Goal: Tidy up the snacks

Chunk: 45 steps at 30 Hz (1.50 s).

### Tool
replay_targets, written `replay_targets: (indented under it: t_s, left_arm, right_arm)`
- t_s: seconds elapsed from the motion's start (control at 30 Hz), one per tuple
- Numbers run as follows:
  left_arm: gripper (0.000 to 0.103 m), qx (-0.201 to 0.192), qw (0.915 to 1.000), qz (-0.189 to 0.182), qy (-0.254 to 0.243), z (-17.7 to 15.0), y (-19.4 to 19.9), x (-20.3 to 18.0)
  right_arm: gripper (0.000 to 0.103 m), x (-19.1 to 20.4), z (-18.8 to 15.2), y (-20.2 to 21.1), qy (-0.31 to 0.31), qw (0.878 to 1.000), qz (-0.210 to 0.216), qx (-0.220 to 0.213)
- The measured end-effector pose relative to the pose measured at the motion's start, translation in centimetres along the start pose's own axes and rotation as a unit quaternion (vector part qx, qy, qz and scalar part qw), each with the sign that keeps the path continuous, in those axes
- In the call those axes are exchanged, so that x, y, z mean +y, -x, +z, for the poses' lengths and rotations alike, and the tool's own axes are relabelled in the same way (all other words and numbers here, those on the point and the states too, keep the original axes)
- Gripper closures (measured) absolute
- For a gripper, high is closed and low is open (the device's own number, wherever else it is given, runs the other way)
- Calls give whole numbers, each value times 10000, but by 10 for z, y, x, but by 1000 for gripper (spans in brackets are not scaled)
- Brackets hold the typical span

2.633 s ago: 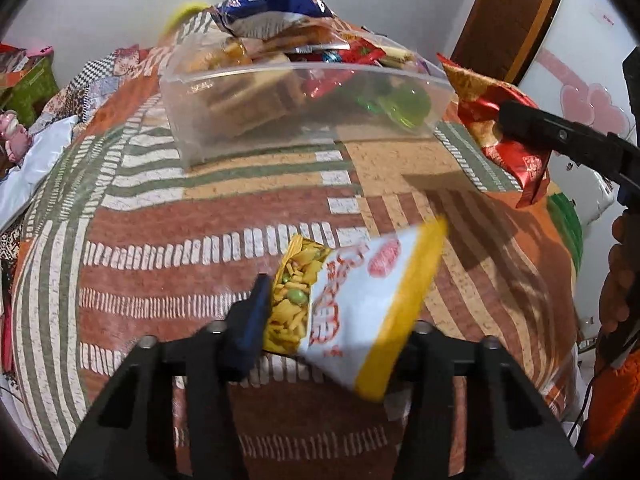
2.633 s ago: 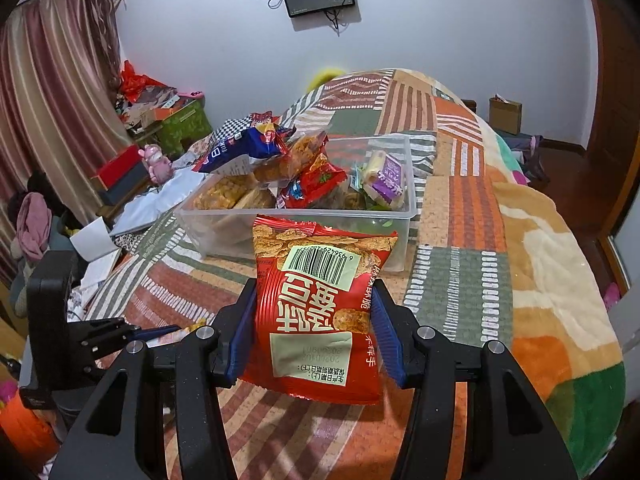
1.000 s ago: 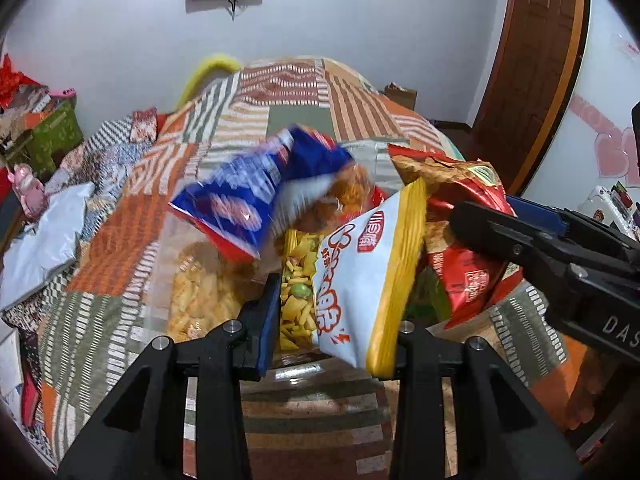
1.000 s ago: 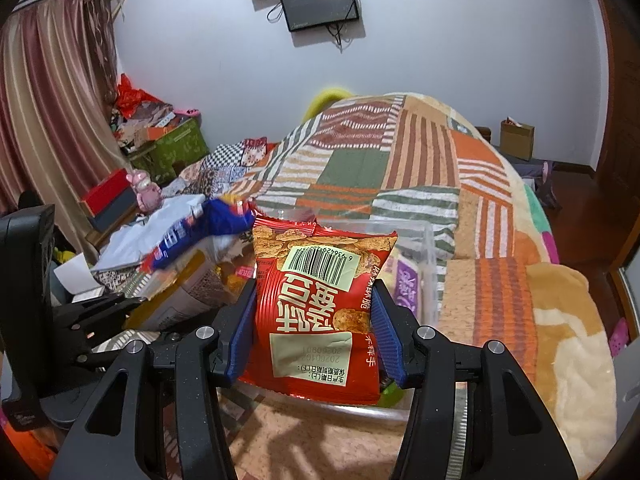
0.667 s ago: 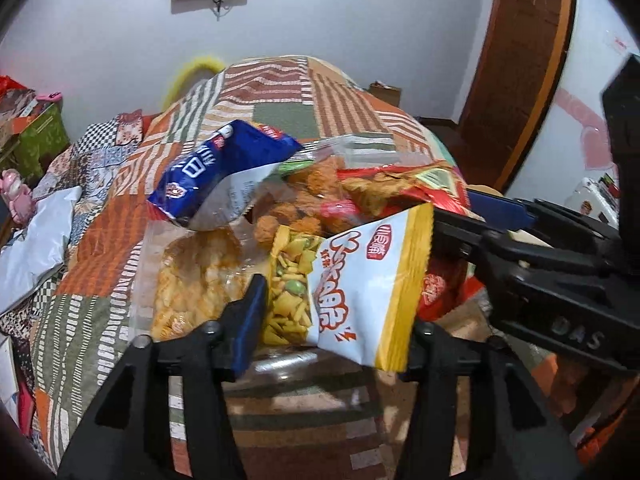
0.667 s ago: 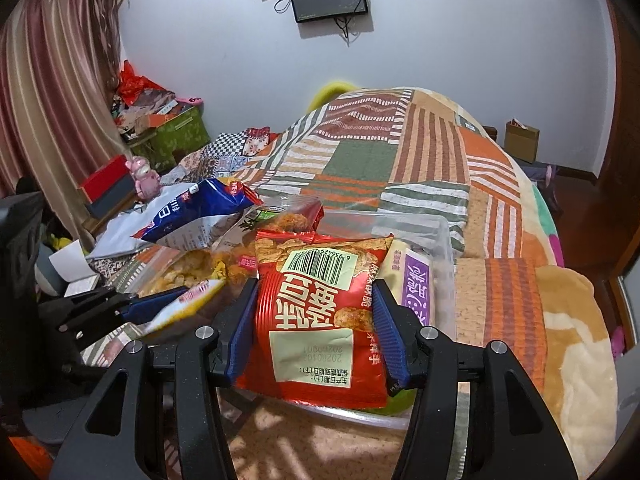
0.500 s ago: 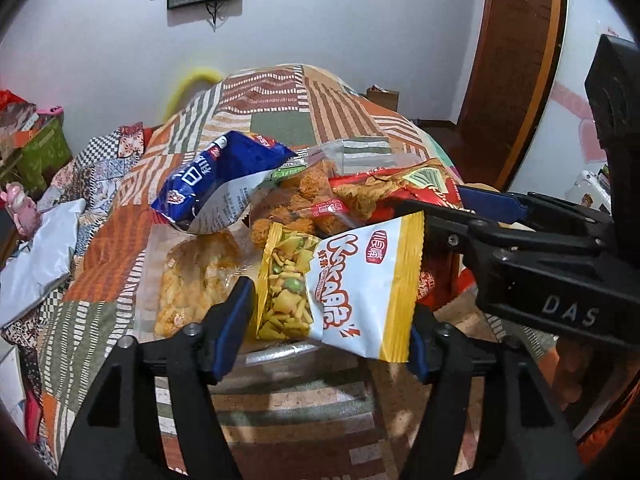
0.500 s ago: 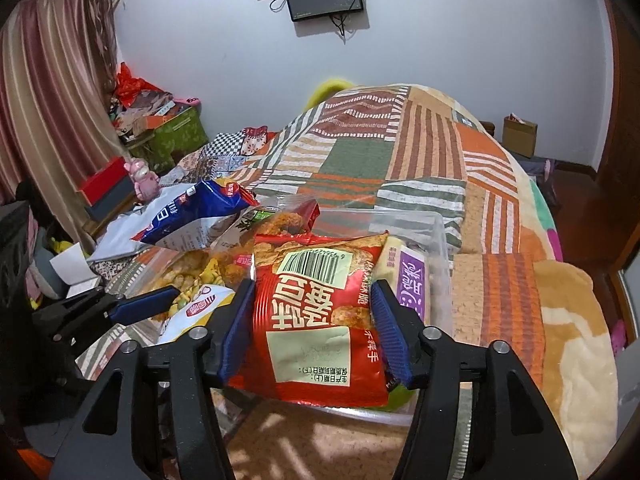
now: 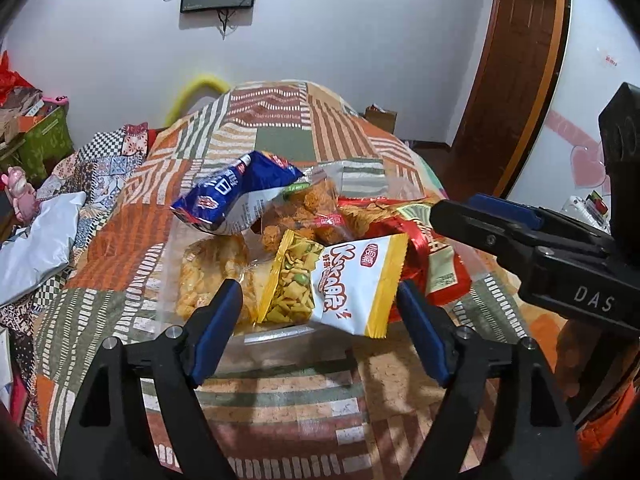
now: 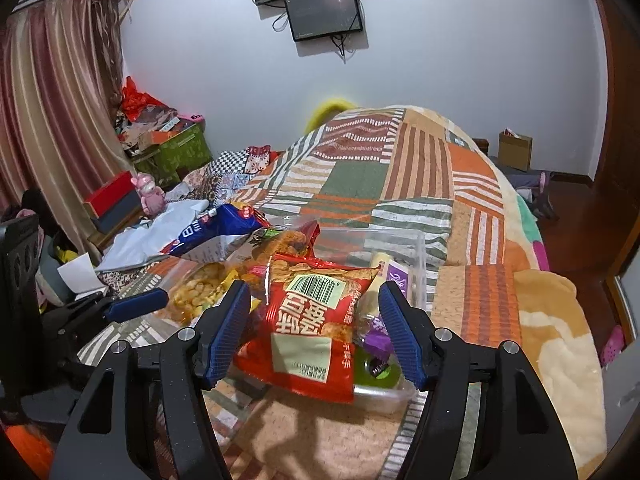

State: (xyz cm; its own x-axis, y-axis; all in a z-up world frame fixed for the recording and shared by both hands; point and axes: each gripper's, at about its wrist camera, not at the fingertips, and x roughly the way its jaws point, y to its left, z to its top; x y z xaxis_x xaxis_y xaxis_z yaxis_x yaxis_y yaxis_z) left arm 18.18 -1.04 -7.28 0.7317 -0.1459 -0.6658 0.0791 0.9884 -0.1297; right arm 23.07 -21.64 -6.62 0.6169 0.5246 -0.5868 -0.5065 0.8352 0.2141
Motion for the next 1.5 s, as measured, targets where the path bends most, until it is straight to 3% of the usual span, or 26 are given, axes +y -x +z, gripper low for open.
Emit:
replay_targets:
  t_s: [0.6,0.73,1.03,1.2,1.27,1.33,1.5]
  left_arm:
    - [21,-1241,9920,214,45,8,104,-4]
    - [15,-1512,9882,230,42,5,129,-6]
    - [1,-1966,9801,290,-38,-7,172,-14]
    - [1,-2043,9783,335,-106,-12,182,-18]
    - [1,-2076,9774,368,-126,-15,183,-19]
    - [0,-2103,9768,386,-138,-16,185,-21]
    - [0,-2120,9763,406,-184,-17,185,-25]
  right_arm:
    - [40,34,-4,91,203,9961,-44,-856]
    - [28,41,-7,109,221,9939,-137,-1071]
    - [18,57,-13,128,348,9891,-426,-1364]
    - [15,61,-17,133,337,9881,-464,-1424]
    - [6,61,-19,134,306,9873,-516,-1474]
    - [3,62,-22,137,304,9864,-547,-1521]
    - [3,63,-24,139,322,9858,-546,-1555]
